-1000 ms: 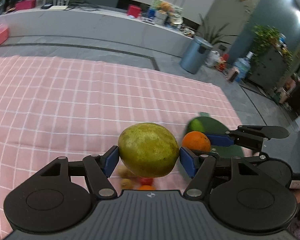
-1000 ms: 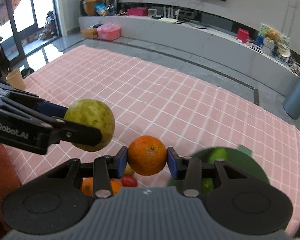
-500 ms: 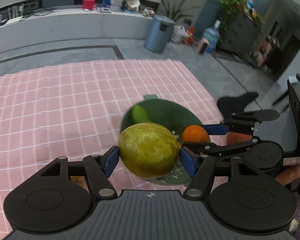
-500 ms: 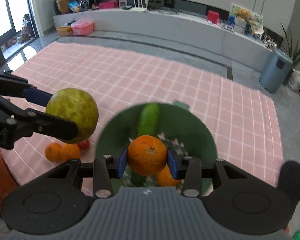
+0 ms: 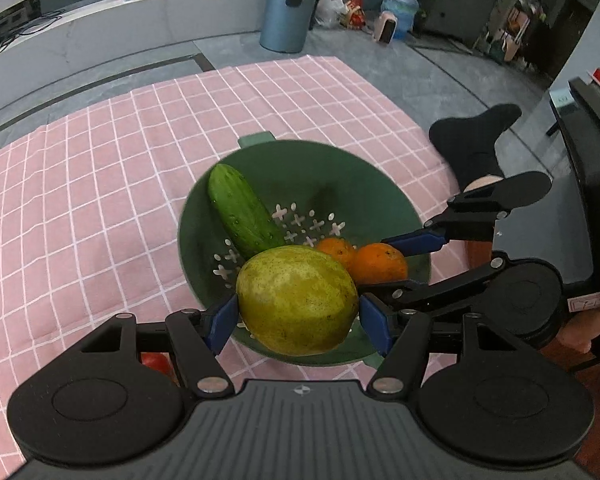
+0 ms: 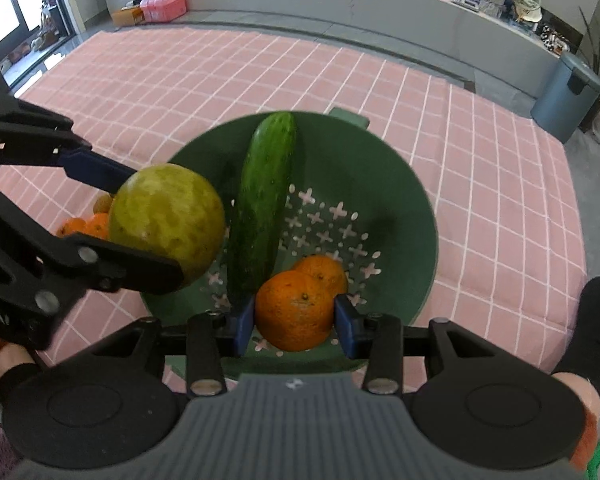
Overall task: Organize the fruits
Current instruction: 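Lower pomelo and orange into the colander and open both tools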
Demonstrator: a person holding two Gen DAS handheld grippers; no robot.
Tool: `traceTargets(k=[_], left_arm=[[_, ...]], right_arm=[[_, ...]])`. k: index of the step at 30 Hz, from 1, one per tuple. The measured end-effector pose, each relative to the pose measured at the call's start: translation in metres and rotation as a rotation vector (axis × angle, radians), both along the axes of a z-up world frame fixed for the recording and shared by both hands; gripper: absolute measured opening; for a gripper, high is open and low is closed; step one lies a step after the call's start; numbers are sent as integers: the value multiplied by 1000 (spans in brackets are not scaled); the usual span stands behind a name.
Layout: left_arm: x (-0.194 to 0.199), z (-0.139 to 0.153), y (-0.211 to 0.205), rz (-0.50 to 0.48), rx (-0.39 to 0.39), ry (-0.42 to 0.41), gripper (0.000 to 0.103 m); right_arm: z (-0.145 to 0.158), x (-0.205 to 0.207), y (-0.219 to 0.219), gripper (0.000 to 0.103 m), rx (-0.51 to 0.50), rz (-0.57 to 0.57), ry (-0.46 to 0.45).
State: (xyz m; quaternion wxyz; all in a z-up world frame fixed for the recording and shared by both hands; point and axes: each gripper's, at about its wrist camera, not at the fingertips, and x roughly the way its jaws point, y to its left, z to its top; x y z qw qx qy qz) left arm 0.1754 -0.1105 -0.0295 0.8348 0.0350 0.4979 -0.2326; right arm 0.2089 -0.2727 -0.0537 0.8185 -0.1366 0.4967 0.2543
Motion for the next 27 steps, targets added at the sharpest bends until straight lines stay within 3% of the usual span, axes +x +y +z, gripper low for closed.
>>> traceTargets(k=[15, 27], left_arm=[[14, -21, -7, -13, 40, 41, 76], [14, -23, -2, -9, -4, 45, 77]], right_arm=[[-25, 13, 11, 40, -64, 68, 72], [-26, 12, 16, 40, -94, 73, 86]])
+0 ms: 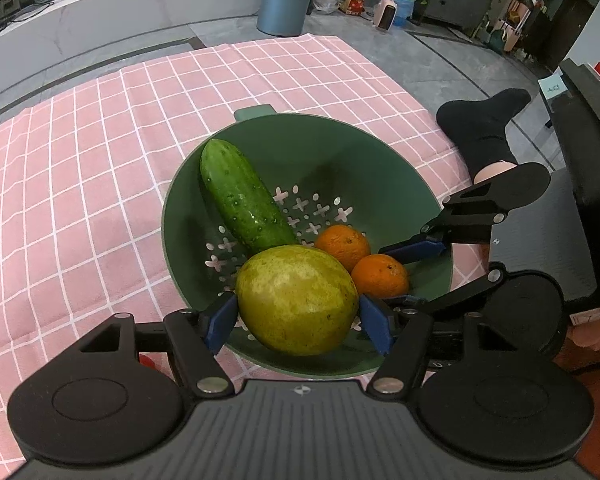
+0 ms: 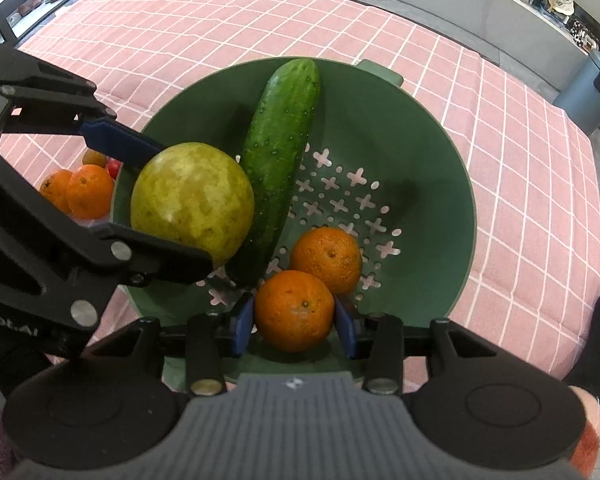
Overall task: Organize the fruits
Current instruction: 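Lower pomelo and orange into the colander and open both tools, then withdraw both tools from the colander toward the remaining oranges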
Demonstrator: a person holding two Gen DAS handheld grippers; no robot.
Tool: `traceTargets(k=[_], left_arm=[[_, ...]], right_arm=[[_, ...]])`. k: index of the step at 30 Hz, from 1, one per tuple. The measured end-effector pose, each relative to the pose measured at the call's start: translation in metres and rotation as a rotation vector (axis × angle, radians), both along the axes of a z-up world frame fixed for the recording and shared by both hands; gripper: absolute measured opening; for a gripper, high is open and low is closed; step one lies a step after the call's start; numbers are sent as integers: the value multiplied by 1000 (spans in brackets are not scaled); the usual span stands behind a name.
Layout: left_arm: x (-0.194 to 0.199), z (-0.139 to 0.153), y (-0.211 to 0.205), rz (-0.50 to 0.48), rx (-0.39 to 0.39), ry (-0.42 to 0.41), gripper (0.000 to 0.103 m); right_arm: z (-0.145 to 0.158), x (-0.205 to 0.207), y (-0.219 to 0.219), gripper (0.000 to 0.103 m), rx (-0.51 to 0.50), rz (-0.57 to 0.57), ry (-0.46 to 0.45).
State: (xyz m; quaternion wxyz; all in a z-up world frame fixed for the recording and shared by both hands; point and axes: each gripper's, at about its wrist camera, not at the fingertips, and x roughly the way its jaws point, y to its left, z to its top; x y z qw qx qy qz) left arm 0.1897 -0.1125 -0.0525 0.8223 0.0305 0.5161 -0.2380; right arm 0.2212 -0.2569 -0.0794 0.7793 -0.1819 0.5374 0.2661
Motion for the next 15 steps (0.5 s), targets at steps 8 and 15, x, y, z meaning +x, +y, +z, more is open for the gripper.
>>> traceTargets(k=[8, 15], left_arm=[[-2, 7, 2, 19, -7, -22, 78], [-8, 26, 7, 19, -36, -71, 79]], right_arm=[[5, -2, 2, 62, -18, -14, -33], [16, -3, 1, 63, -18, -30, -58]])
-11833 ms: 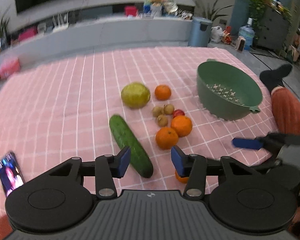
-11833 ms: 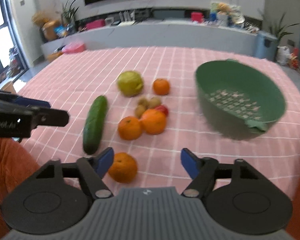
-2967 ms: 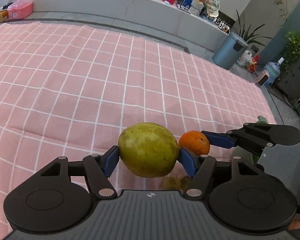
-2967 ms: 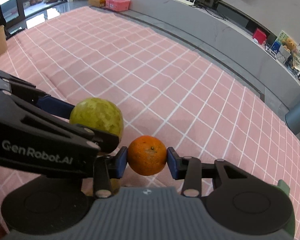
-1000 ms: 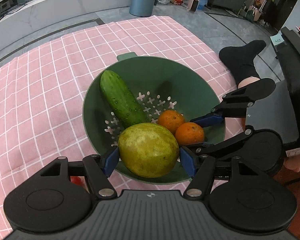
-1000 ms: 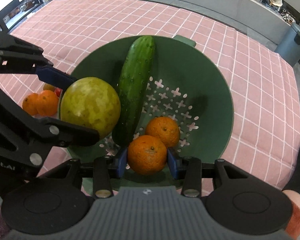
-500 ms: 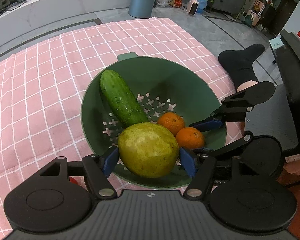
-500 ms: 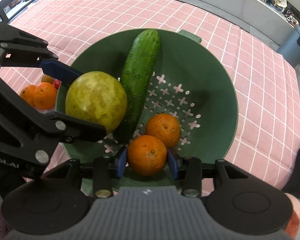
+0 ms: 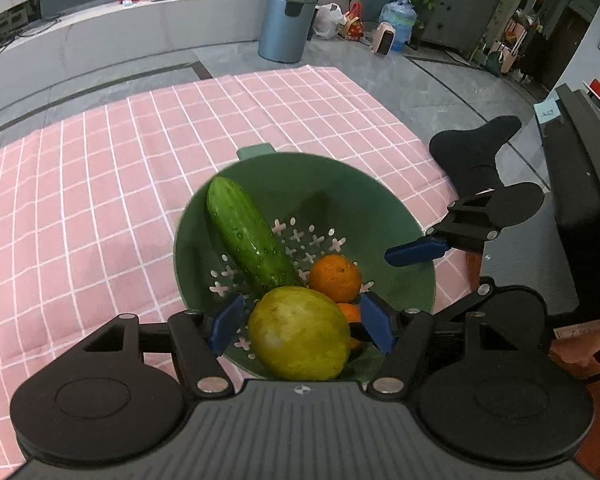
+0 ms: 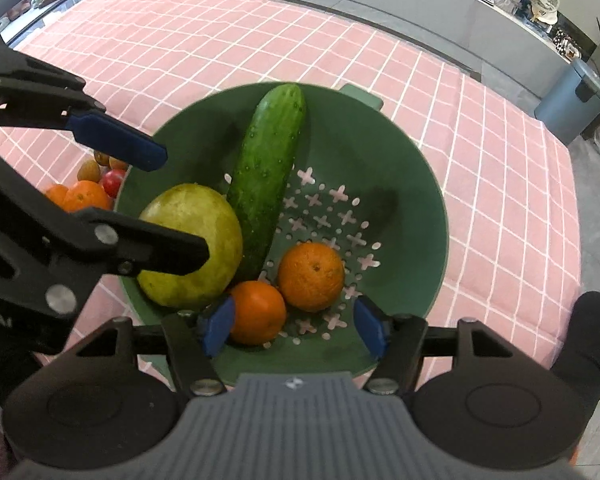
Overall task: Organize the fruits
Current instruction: 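Withdraw both tools from the colander toward the remaining oranges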
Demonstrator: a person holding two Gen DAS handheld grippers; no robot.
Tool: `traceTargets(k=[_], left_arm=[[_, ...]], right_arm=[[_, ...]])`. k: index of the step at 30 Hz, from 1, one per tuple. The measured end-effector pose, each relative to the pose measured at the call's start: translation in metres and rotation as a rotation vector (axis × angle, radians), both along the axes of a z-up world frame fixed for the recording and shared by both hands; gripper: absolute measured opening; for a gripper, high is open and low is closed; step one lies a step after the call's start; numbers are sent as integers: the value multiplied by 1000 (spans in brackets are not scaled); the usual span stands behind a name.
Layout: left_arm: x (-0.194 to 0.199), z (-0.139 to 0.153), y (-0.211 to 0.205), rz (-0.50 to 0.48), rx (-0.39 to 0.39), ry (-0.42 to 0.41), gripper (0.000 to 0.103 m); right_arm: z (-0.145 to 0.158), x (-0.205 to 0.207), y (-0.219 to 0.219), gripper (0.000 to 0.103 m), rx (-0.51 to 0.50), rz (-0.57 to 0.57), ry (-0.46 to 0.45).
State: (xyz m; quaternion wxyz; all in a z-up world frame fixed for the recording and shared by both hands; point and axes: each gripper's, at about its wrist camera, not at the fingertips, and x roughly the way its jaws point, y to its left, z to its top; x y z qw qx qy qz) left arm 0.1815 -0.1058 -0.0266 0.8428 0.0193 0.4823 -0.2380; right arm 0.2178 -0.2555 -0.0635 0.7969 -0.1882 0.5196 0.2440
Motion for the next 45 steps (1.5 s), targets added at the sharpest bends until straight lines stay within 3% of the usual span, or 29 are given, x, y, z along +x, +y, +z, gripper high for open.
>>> traceTargets(k=[8, 13, 23, 37, 45], left_arm=[[-25, 22, 8, -2, 29, -78, 79], [-42, 34, 23, 22, 44, -126, 79], [-68, 35, 66, 75, 83, -185, 79], [-95, 19, 121, 85, 78, -216, 77], [-103, 7, 149, 137, 36, -216, 73]], right_arm=[[19, -17, 4, 83, -30, -56, -99], [26, -30, 5, 83, -41, -110, -167], [38, -69, 18, 83, 93, -185, -269], [28, -116, 62, 84, 282, -279, -285], [6, -135, 95, 67, 299, -270, -313]])
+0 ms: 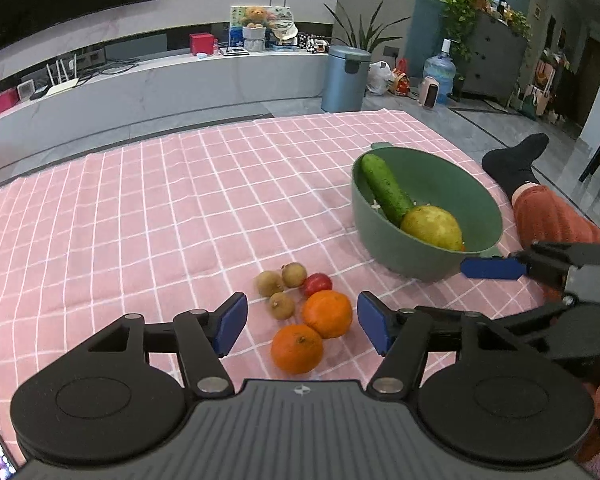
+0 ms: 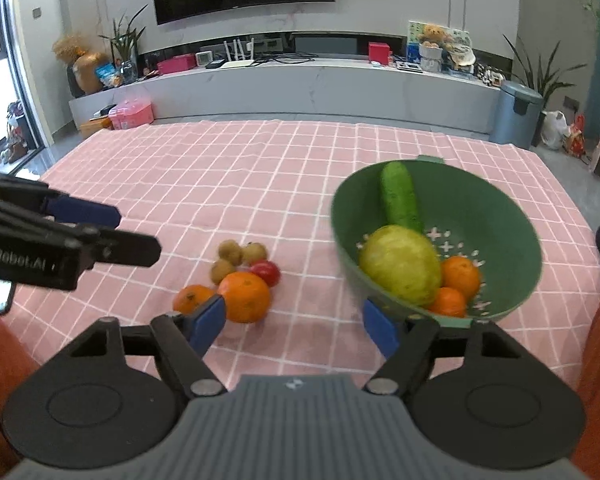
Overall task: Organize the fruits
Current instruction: 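Withdraw both tools from the colander toward the remaining oranges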
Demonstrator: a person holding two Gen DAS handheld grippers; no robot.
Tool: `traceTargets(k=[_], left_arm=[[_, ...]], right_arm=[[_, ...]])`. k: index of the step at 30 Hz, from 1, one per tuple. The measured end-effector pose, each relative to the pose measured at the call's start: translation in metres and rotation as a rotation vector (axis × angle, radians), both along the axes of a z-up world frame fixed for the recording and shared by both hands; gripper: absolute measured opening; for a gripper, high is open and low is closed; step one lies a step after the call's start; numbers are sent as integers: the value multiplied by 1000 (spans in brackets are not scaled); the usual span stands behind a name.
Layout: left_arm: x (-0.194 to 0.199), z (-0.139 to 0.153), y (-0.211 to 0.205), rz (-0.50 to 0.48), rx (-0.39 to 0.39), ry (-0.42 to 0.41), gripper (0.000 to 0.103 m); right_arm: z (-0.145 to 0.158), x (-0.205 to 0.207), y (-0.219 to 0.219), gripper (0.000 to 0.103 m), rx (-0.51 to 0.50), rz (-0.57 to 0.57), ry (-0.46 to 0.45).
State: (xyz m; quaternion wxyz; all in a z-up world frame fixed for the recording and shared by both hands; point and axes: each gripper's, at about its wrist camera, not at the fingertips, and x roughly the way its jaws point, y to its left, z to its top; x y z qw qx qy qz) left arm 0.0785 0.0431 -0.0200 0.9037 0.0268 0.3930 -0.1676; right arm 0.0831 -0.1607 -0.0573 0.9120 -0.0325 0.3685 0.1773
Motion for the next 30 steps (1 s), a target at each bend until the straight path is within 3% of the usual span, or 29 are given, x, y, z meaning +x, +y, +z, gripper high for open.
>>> traceTargets(k=[12, 30], left_arm=[[2, -36, 19, 50, -60, 57, 60], [8, -79, -1, -53, 20, 90, 58]], right_arm=[[-32, 18, 14, 40, 25, 8, 72], [-52, 44, 18, 39, 154, 31, 120]])
